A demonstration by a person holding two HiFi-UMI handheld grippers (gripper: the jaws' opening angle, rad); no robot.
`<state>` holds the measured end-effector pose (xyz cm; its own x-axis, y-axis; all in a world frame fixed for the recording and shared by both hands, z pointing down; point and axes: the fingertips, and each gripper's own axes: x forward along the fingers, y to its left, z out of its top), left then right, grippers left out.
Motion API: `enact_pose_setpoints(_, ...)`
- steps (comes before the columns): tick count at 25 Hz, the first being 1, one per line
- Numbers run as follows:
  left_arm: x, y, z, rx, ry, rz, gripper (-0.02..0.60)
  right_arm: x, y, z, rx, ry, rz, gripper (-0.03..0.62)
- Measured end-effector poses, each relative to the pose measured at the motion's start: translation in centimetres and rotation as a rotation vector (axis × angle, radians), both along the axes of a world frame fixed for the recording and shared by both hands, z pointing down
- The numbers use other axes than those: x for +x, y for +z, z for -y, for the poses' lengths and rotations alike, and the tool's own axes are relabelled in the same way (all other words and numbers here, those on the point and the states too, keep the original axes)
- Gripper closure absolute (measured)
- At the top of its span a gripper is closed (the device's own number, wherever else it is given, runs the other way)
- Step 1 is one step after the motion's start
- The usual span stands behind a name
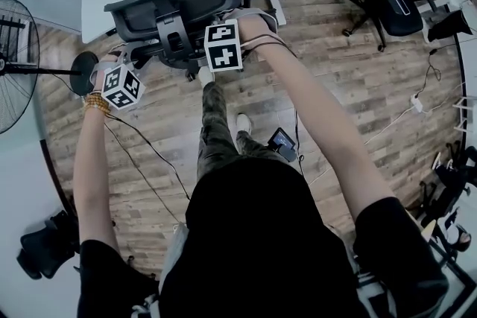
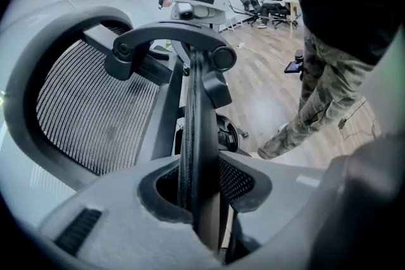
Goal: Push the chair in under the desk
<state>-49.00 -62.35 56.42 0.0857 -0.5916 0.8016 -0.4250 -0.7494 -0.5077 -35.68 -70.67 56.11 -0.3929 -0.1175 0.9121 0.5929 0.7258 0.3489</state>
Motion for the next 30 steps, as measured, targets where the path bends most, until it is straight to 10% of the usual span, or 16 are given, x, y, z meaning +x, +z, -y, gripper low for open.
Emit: enact_pose_setpoints(30, -0.7, -0.1, 4.9, 0.033, -0.028, 0.034, 0.466, -1.3, 0.0, 5.4, 0.021, -0.059, 0.031, 0.511)
